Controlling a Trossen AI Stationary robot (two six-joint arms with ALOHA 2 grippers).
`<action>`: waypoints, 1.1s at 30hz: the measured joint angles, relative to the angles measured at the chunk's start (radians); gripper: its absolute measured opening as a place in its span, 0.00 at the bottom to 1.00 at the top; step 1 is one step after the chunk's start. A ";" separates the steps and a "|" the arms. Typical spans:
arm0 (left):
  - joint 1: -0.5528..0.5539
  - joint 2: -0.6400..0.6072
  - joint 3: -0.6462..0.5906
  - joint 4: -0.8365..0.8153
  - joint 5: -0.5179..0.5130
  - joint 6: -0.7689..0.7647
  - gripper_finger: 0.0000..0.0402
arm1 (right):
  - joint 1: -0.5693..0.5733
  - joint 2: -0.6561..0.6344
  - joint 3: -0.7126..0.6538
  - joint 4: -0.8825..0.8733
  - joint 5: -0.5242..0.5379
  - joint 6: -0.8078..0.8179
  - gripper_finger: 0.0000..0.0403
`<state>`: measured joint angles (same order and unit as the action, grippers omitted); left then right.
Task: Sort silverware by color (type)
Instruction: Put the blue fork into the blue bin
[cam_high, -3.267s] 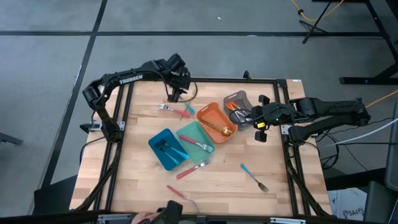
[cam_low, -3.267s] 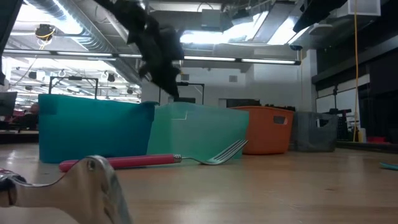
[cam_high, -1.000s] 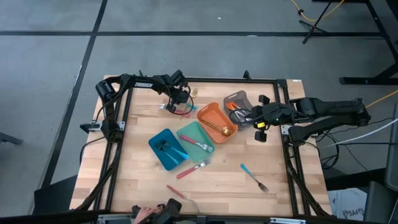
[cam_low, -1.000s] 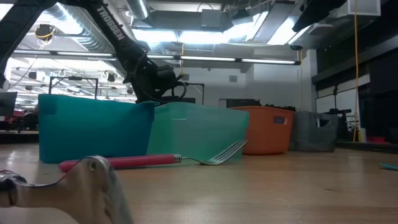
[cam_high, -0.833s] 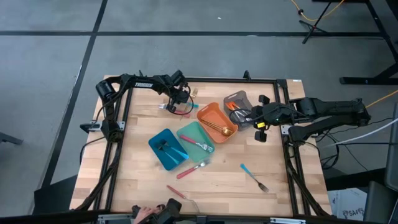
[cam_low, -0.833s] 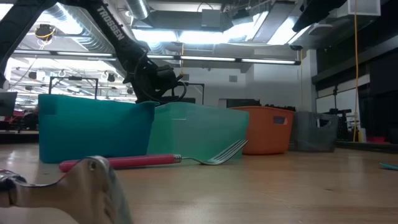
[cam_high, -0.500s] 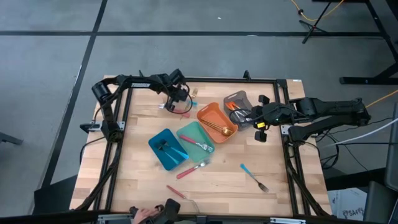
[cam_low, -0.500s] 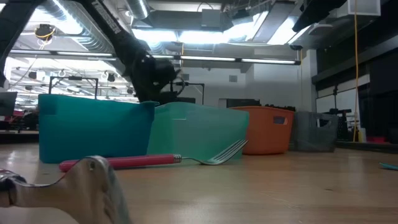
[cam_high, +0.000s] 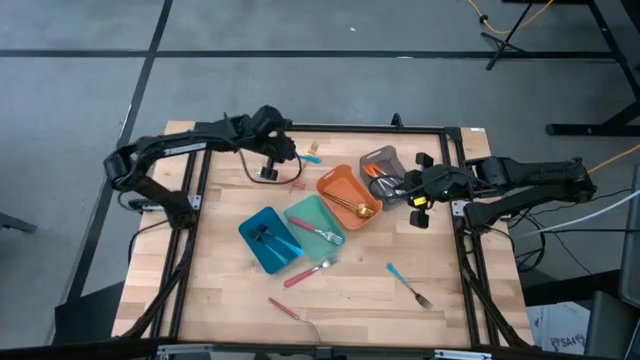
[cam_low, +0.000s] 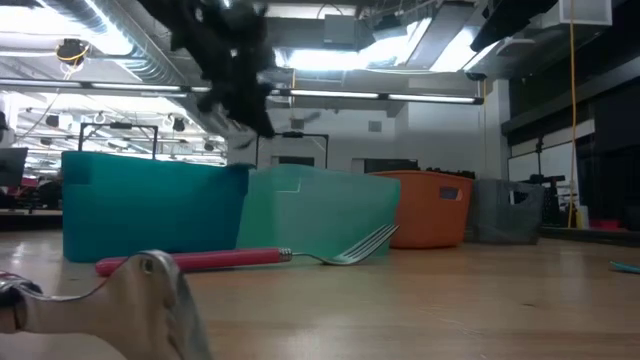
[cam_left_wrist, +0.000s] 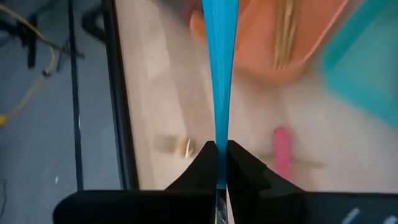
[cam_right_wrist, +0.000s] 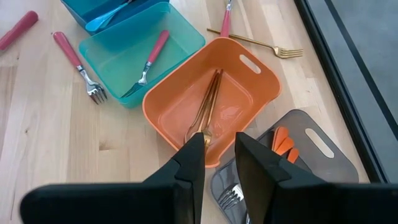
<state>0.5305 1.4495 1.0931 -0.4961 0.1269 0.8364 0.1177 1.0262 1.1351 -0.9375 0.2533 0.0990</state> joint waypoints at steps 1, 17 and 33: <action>-0.020 -0.022 0.000 -0.005 0.004 -0.020 0.02 | 0.000 0.000 0.000 0.000 0.000 0.000 0.20; -0.374 -0.178 0.002 -0.018 0.017 -0.260 0.02 | 0.000 0.000 0.000 0.000 0.000 0.000 0.20; -0.635 -0.181 -0.018 -0.197 -0.021 -0.443 0.02 | 0.000 0.000 0.000 0.000 0.000 0.000 0.20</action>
<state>-0.1050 1.2690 1.0756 -0.6930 0.1064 0.3934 0.1173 1.0264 1.1351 -0.9371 0.2531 0.0990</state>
